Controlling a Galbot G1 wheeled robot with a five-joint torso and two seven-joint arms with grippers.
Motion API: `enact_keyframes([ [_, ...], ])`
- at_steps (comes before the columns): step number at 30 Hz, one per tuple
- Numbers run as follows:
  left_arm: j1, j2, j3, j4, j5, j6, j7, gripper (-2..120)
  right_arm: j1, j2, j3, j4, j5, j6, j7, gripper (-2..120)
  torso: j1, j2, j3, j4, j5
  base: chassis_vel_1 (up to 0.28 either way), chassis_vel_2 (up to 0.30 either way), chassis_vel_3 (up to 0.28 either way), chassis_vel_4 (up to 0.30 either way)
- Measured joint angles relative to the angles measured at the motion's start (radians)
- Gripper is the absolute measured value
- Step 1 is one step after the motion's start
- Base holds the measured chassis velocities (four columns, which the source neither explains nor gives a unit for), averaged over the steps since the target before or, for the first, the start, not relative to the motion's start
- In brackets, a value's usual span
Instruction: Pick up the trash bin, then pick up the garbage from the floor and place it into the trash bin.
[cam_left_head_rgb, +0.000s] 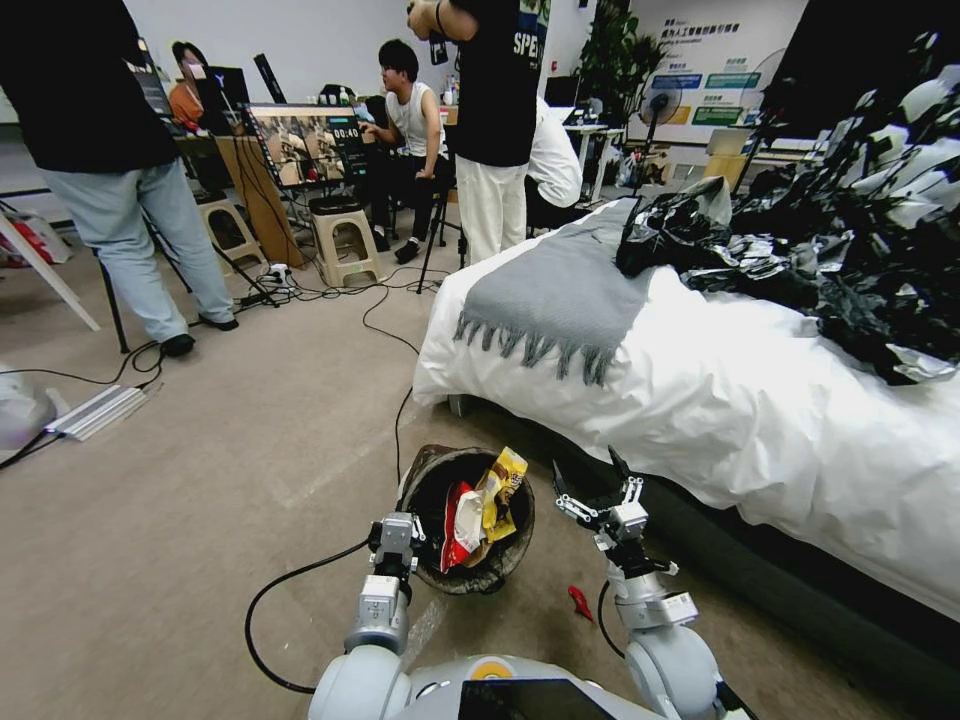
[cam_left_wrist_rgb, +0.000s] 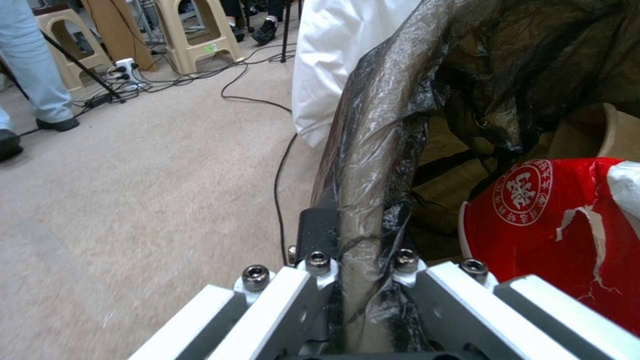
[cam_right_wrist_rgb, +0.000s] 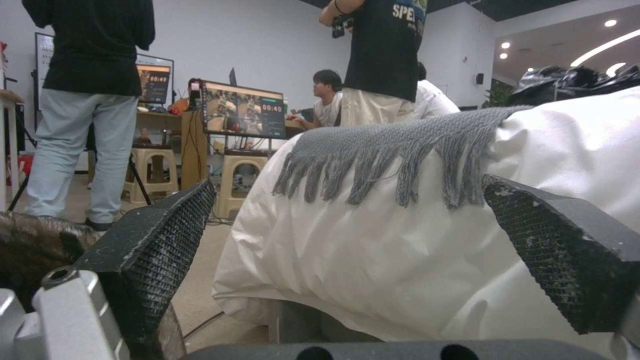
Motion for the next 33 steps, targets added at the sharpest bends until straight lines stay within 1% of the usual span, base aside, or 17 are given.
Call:
enact_keyframes([
  [4, -0.001, 0.000, 0.000, 0.000, 0.000, 0.000, 0.000, 0, 0.007, 0.001, 0.003, -0.006, -0.001, 0.006, 0.000, 100, 0.000, 0.000, 0.000, 0.0000, 0.0000, 0.076, -0.087, -0.068, 0.084],
  [12, -0.002, 0.001, -0.005, -0.003, -0.001, 0.000, 0.001, 0, 0.017, -0.003, 0.013, -0.012, -0.022, 0.016, 0.011, 100, 0.000, 0.000, 0.000, 0.0003, 0.0001, -0.019, 0.022, 0.013, -0.020],
  [16, -0.005, 0.001, -0.009, -0.005, -0.005, 0.000, 0.001, 0, 0.020, -0.011, 0.016, -0.010, -0.037, -0.019, 0.033, 100, 0.000, 0.000, 0.000, 0.0002, 0.0001, 0.000, 0.000, 0.000, 0.000],
  [19, -0.011, 0.002, -0.015, -0.007, -0.011, 0.000, 0.001, 0, 0.024, -0.029, 0.010, -0.011, -0.022, -0.108, 0.044, 100, 0.000, 0.000, 0.000, 0.0002, 0.0000, 0.000, 0.000, 0.000, 0.000],
  [20, -0.011, 0.002, -0.015, -0.007, -0.011, 0.000, 0.001, 0, 0.024, -0.029, 0.010, -0.011, -0.022, -0.108, 0.044, 100, 0.000, 0.000, 0.000, 0.0002, 0.0000, 0.000, 0.000, 0.000, 0.000],
  [22, -0.013, 0.002, -0.019, -0.010, -0.016, 0.000, 0.001, 0, 0.031, -0.041, -0.003, -0.017, 0.003, -0.179, 0.059, 100, 0.000, 0.000, 0.000, 0.0002, 0.0002, 0.000, 0.000, 0.000, 0.000],
  [23, -0.013, 0.002, -0.019, -0.010, -0.016, 0.000, 0.001, 0, 0.031, -0.041, -0.003, -0.017, 0.003, -0.179, 0.059, 100, 0.000, 0.000, 0.000, 0.0002, 0.0002, 0.000, 0.000, 0.000, 0.000],
  [25, -0.015, 0.003, -0.023, -0.012, -0.017, 0.000, 0.001, 0, 0.036, -0.058, -0.016, -0.024, 0.038, -0.287, 0.080, 100, 0.000, 0.000, 0.000, 0.0002, -0.0001, 0.000, 0.000, 0.000, 0.000],
  [26, -0.015, 0.003, -0.023, -0.012, -0.017, 0.000, 0.001, 0, 0.036, -0.058, -0.016, -0.024, 0.038, -0.287, 0.080, 100, 0.000, 0.000, 0.000, 0.0002, -0.0001, 0.000, 0.000, 0.000, 0.000],
  [29, -0.017, 0.007, -0.025, -0.014, -0.021, 0.001, 0.001, 0, 0.063, -0.084, -0.043, -0.090, 0.069, -0.405, 0.095, 100, 0.000, 0.000, 0.000, 0.0003, 0.0002, 0.000, 0.000, 0.000, 0.000],
  [30, -0.017, 0.007, -0.025, -0.014, -0.021, 0.001, 0.001, 0, 0.063, -0.084, -0.043, -0.090, 0.069, -0.405, 0.095, 100, 0.000, 0.000, 0.000, 0.0003, 0.0002, 0.000, 0.000, 0.000, 0.000],
  [32, -0.019, 0.009, -0.026, -0.014, -0.023, 0.001, 0.000, 0, 0.070, -0.098, -0.053, -0.131, 0.084, -0.451, 0.091, 100, 0.000, 0.000, 0.000, 0.0003, 0.0002, 0.000, 0.000, 0.000, 0.000],
  [33, -0.019, 0.009, -0.026, -0.014, -0.023, 0.001, 0.000, 0, 0.070, -0.098, -0.053, -0.131, 0.084, -0.451, 0.091, 100, 0.000, 0.000, 0.000, 0.0003, 0.0002, 0.000, 0.000, 0.000, 0.000],
])
